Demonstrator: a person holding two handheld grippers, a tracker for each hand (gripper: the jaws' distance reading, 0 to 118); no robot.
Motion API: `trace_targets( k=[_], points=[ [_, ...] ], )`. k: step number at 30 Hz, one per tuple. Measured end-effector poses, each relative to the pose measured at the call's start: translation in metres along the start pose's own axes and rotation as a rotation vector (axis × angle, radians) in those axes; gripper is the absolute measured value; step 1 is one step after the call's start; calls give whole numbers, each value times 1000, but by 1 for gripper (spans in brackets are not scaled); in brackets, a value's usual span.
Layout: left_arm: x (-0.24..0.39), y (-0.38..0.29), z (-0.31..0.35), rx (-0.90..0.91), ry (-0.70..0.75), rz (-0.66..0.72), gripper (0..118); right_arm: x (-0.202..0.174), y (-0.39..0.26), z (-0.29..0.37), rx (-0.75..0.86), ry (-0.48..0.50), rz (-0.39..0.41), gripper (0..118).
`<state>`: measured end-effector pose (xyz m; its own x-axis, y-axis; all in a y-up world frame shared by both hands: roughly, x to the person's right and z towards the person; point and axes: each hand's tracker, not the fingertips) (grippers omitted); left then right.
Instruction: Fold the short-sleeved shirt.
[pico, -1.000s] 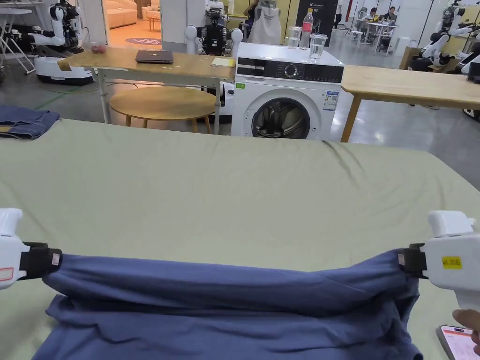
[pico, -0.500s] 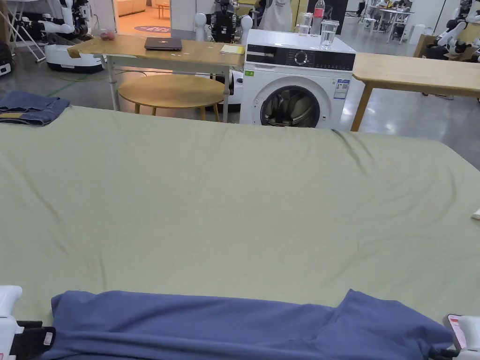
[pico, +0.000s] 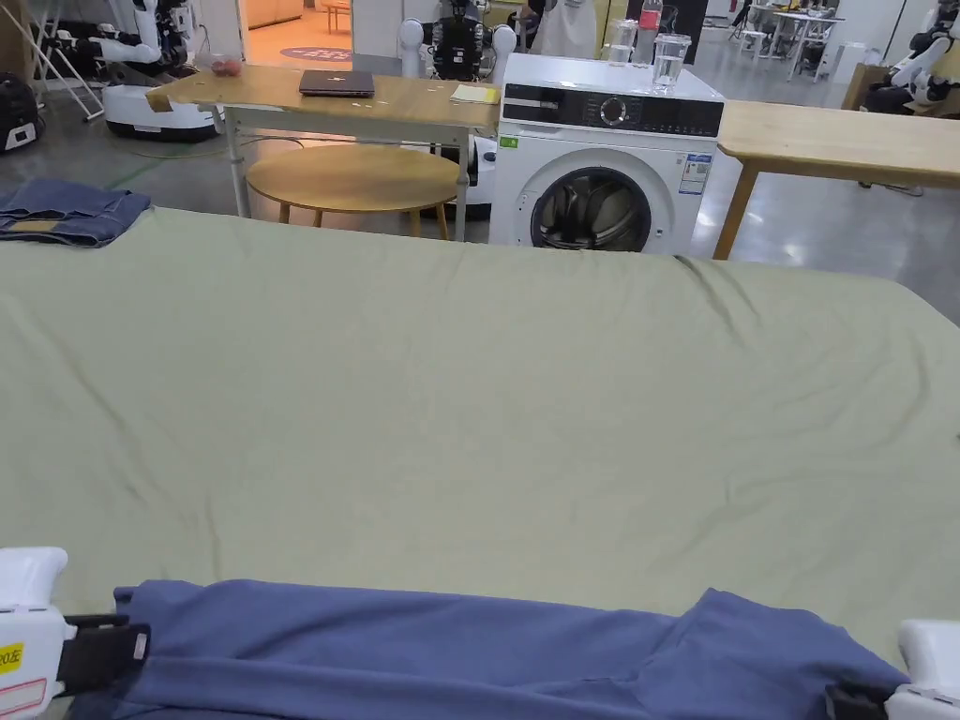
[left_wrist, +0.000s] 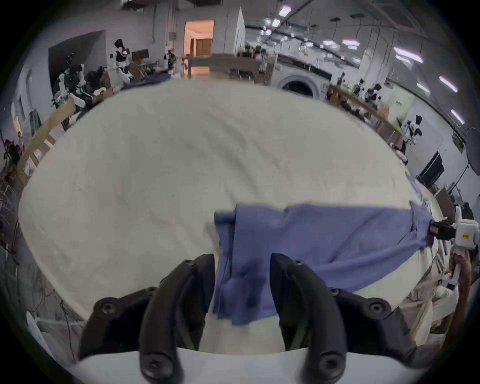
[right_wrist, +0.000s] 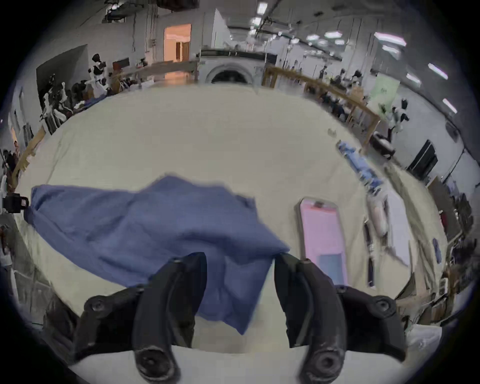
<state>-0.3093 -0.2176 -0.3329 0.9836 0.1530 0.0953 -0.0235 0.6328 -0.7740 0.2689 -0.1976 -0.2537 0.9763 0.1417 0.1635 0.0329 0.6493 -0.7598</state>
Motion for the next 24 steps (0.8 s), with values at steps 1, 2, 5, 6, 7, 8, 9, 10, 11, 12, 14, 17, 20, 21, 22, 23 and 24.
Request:
trace_targets(
  k=[1, 2, 5, 6, 7, 8, 9, 10, 11, 12, 14, 17, 20, 21, 22, 23, 24],
  points=[
    [4, 6, 6, 45, -14, 5, 44, 5, 6, 4, 29, -8, -1, 56],
    [8, 11, 12, 91, -32, 8, 46, 2, 12, 11, 59, -15, -5, 57],
    [23, 25, 21, 226, -44, -21, 47, -8, 26, 26, 193, -11, -29, 57],
    [30, 29, 22, 263, -33, -33, 47, -13, 30, 29, 248, -1, -38, 57],
    [38, 33, 24, 312, -20, -47, 47, -22, 33, 30, 307, -1, -54, 57],
    [45, 35, 23, 359, -11, -64, 47, -31, 36, 31, 351, 22, -69, 56],
    [52, 38, 23, 401, 2, -78, 47, -37, 38, 27, 391, 47, -84, 56],
    [61, 40, 24, 449, 16, -88, 47, -47, 40, 26, 439, 69, -93, 56],
    [70, 41, 24, 498, 25, -101, 47, -58, 42, 25, 494, 68, -100, 56],
    [77, 41, 23, 536, 39, -109, 47, -69, 43, 25, 541, 51, -103, 56],
    [93, 42, 23, 601, 80, -126, 47, -94, 42, 24, 649, 4, -96, 48],
    [111, 41, 25, 674, 107, -158, 23, -119, 42, 21, 738, -23, -79, 21],
    [122, 38, 27, 742, 172, -172, 11, -130, 47, 21, 765, 3, -89, 15],
    [125, 38, 29, 777, 186, -179, 9, -136, 48, 25, 770, 11, -86, 15],
    [127, 36, 31, 775, 191, -178, 2, -138, 50, 27, 788, 34, -88, 8],
    [128, 35, 33, 787, 191, -179, 0, -139, 52, 29, 800, 42, -89, 0],
    [125, 36, 31, 786, 189, -177, 0, -140, 53, 31, 798, 47, -101, 0]
  ],
)
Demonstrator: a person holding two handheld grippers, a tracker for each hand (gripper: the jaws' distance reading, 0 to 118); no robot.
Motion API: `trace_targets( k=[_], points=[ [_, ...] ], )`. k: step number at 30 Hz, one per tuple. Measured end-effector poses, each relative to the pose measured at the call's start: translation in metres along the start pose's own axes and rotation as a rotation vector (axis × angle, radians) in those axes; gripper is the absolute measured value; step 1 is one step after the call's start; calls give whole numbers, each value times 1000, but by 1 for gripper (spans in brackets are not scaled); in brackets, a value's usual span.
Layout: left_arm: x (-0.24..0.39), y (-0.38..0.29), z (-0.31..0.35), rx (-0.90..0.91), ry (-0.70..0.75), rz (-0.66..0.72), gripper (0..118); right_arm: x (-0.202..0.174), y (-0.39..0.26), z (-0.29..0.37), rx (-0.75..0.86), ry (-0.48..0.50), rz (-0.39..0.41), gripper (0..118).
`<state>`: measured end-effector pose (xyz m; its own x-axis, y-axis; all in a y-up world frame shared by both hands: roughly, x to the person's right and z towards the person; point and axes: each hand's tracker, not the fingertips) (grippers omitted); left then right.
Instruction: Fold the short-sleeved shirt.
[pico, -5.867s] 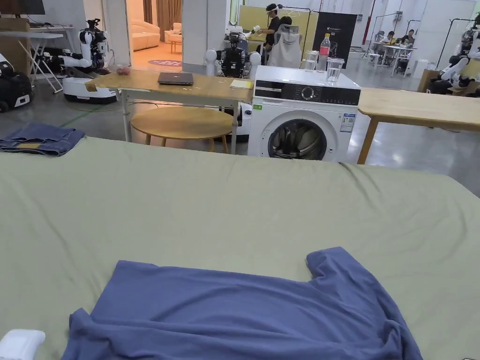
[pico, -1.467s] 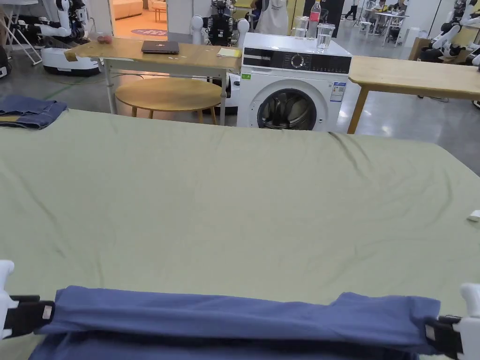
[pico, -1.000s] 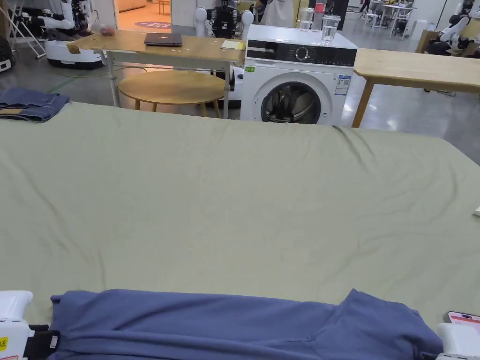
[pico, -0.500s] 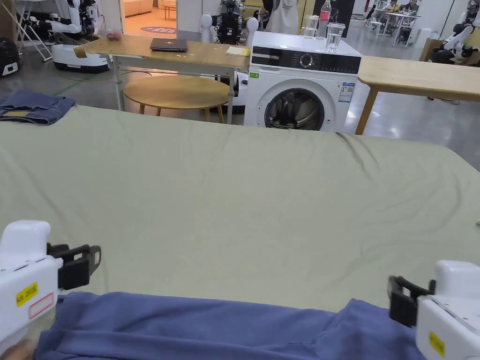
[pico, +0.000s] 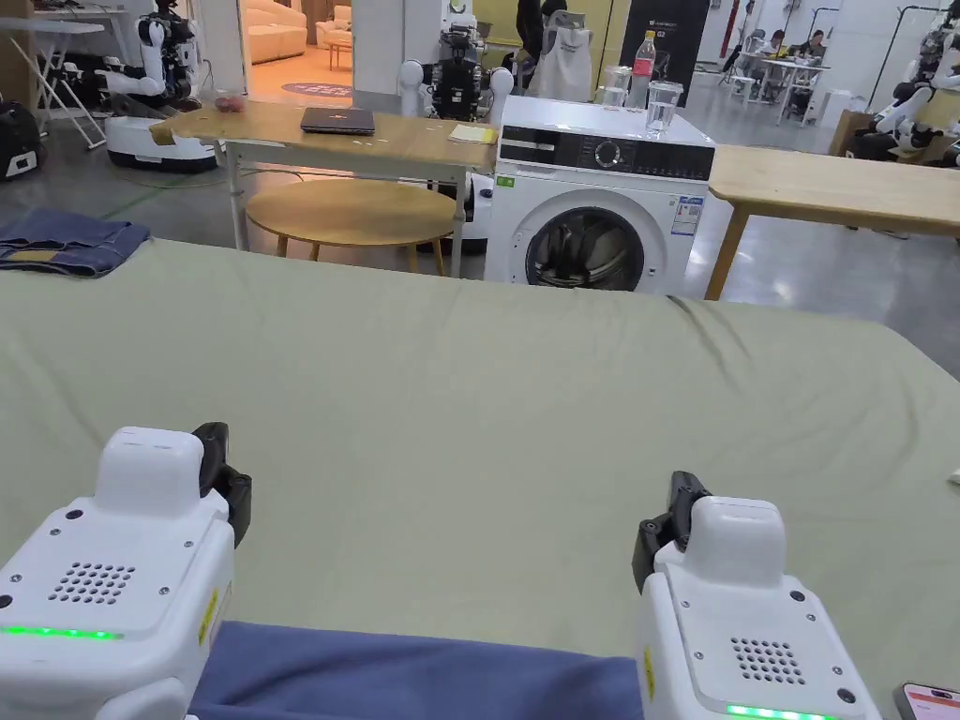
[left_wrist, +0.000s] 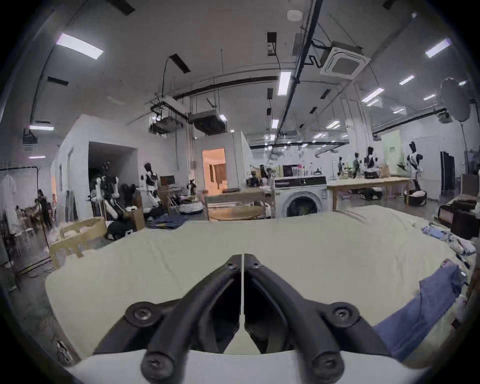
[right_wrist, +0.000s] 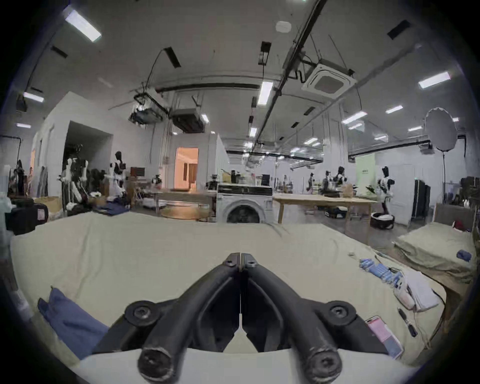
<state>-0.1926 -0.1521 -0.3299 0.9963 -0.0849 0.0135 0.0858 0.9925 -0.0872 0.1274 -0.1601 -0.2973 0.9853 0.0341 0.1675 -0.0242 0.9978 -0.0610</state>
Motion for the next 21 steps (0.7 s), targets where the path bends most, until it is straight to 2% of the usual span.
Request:
trace_targets(
  k=[3, 6, 13, 16, 17, 20, 21],
  points=[
    [-9, 3, -1, -28, -16, 14, 0, -5, 9, 0, 0, 19, -38, 0],
    [-29, 6, -1, -96, -33, 37, 0, -10, 18, 2, 5, 28, -40, 0],
    [-112, -14, -22, -502, -182, 158, 0, -13, 24, 0, -27, 82, -47, 0],
    [-145, -39, -34, -683, -266, 283, 0, -13, 21, -3, -56, 100, -48, 0],
    [-156, -49, -39, -722, -309, 350, 9, -13, 18, -5, -69, 109, -47, 0],
    [-188, -83, -60, -848, -357, 514, 53, -15, 12, -8, -112, 147, -39, 0],
    [-194, -91, -65, -878, -343, 540, 61, -10, 5, -14, -130, 163, -38, 0]
  ],
)
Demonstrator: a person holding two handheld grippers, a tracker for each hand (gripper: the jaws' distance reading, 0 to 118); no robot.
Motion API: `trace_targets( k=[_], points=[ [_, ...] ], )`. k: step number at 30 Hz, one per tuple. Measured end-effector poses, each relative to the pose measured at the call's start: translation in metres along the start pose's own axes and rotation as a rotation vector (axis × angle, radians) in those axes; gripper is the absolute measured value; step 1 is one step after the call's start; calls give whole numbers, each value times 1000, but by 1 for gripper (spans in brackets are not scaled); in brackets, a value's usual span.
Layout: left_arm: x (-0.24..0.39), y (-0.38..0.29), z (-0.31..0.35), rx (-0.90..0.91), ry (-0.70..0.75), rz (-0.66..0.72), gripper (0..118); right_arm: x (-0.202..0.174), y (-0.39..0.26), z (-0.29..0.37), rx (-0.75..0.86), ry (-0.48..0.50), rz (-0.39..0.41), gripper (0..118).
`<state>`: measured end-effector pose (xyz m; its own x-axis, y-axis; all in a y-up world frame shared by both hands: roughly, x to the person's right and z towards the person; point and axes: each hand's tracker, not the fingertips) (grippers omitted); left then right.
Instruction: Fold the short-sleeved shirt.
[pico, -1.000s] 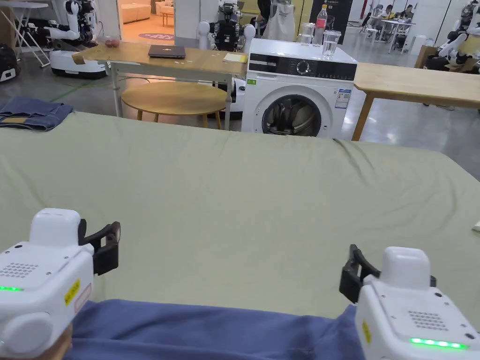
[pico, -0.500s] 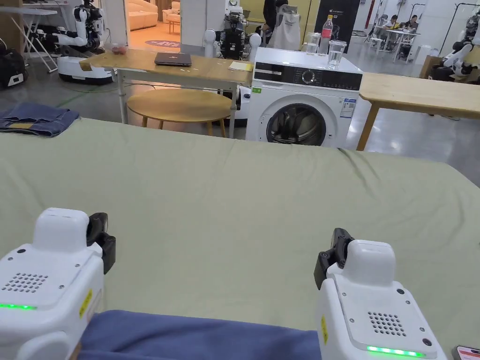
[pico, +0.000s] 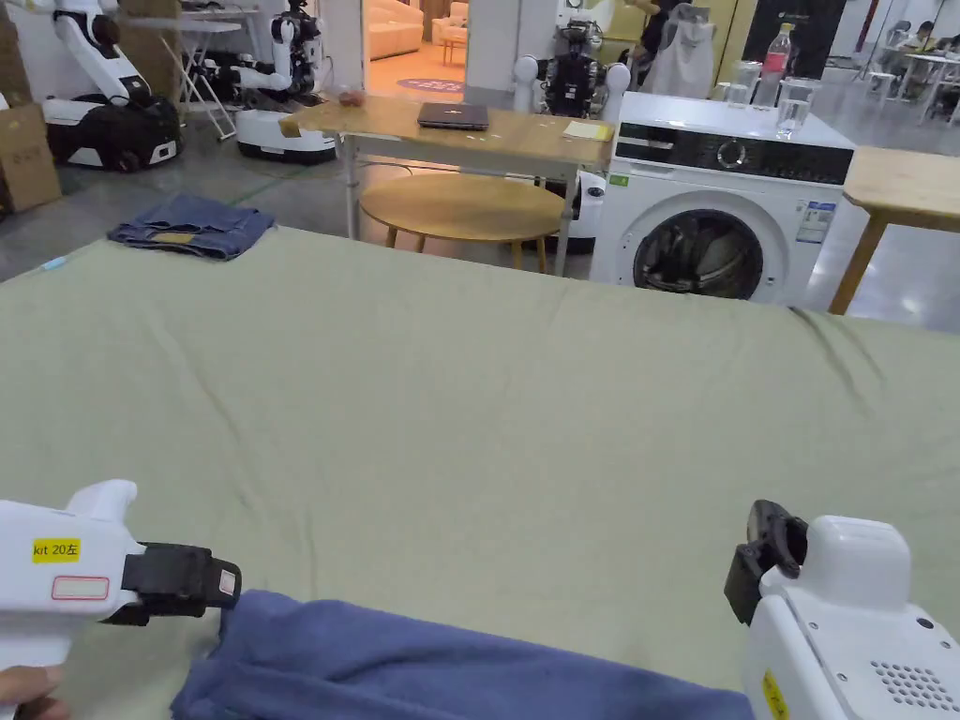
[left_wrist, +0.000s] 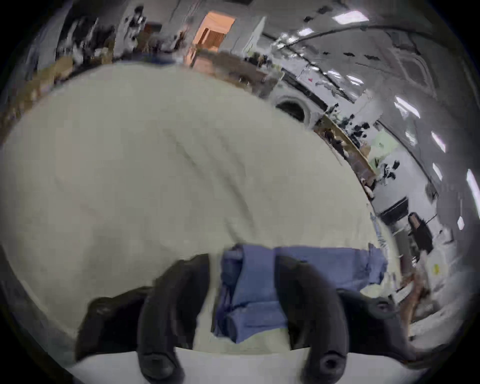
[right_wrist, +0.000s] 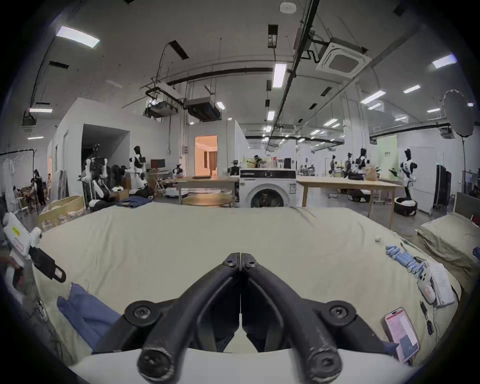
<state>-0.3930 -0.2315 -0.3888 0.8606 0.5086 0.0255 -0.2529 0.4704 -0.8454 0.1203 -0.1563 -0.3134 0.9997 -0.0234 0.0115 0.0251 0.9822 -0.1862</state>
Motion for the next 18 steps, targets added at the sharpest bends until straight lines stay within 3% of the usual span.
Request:
trace_targets(
  k=[5, 7, 10, 14, 15, 16, 17, 18],
  points=[
    [-46, 1, -35, -175, -208, 121, 64, 5, -13, -10, -51, 9, 11, 0],
    [-30, -13, -32, -215, -280, 168, 64, 7, -15, -12, -66, 13, 10, 0],
    [-31, -20, -42, -167, -383, 251, 64, 12, -20, -16, -98, 25, -10, 0],
    [-34, -28, -72, -182, -469, 246, 63, 11, -23, -20, -114, 38, -16, 0],
    [-34, -29, -76, -175, -479, 254, 57, 11, -24, -20, -115, 41, -15, 0],
    [-32, -30, -78, -174, -478, 258, 44, 10, -25, -20, -118, 44, -14, 0],
    [-31, -31, -82, -178, -417, 258, 19, 10, -26, -20, -119, 49, -13, 0],
    [-23, -37, -75, -188, -369, 247, 11, 10, -26, -21, -120, 53, -13, 0]
  ],
)
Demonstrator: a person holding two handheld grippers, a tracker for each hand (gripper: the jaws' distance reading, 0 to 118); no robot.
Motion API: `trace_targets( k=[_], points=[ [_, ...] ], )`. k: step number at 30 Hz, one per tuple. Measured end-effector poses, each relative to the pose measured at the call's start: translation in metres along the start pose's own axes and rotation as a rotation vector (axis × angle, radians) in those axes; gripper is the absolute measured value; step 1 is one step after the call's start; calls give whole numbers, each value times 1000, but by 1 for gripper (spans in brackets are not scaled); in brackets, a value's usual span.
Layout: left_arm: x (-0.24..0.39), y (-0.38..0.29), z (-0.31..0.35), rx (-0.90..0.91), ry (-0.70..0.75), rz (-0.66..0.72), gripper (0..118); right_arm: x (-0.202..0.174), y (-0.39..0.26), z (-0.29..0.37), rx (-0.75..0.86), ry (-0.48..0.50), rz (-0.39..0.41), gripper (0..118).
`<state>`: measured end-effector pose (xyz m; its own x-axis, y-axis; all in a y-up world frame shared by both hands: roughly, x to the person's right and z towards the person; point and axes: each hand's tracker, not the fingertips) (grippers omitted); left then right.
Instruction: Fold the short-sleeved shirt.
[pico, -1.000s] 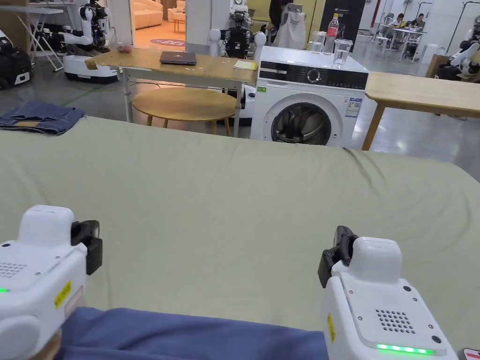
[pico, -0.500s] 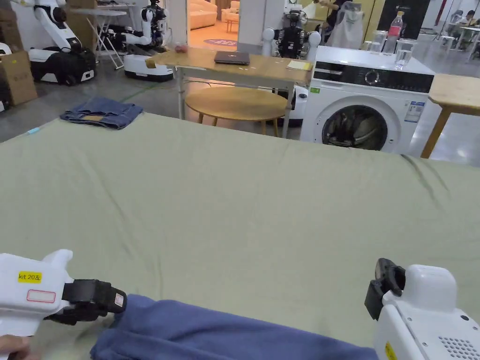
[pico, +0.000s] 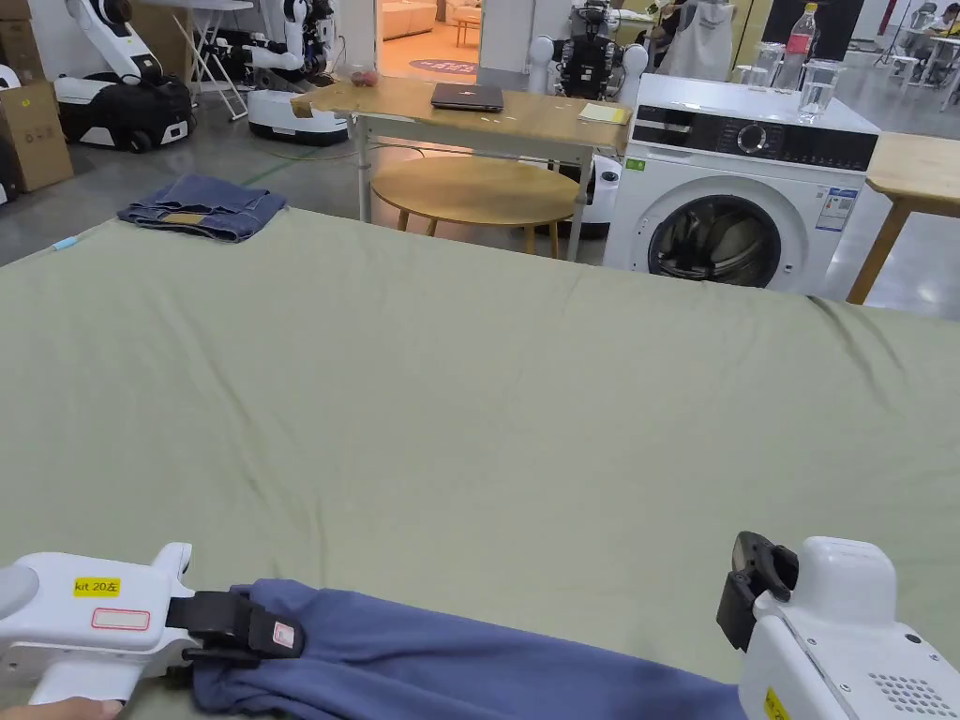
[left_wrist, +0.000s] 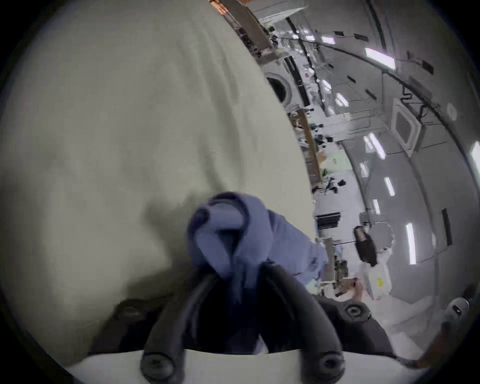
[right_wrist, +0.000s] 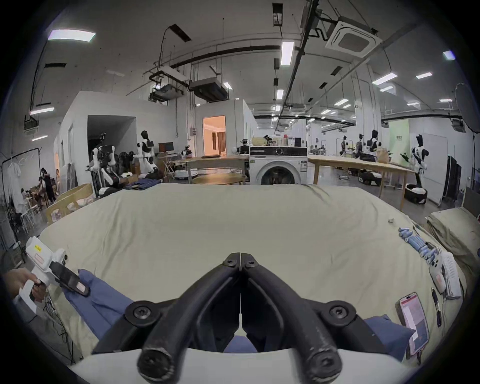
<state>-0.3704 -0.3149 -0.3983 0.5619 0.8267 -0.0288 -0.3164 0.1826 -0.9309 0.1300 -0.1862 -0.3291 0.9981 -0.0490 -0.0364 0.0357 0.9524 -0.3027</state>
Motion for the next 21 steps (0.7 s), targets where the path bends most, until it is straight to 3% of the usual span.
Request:
trace_targets(
  k=[12, 21],
  points=[
    [53, -10, 37, 74, 17, -76, 6, 11, -2, 0, -15, 4, 6, 0],
    [78, 11, 103, 136, 193, -159, 6, 17, 2, 2, -9, 9, -14, 0]
  ],
)
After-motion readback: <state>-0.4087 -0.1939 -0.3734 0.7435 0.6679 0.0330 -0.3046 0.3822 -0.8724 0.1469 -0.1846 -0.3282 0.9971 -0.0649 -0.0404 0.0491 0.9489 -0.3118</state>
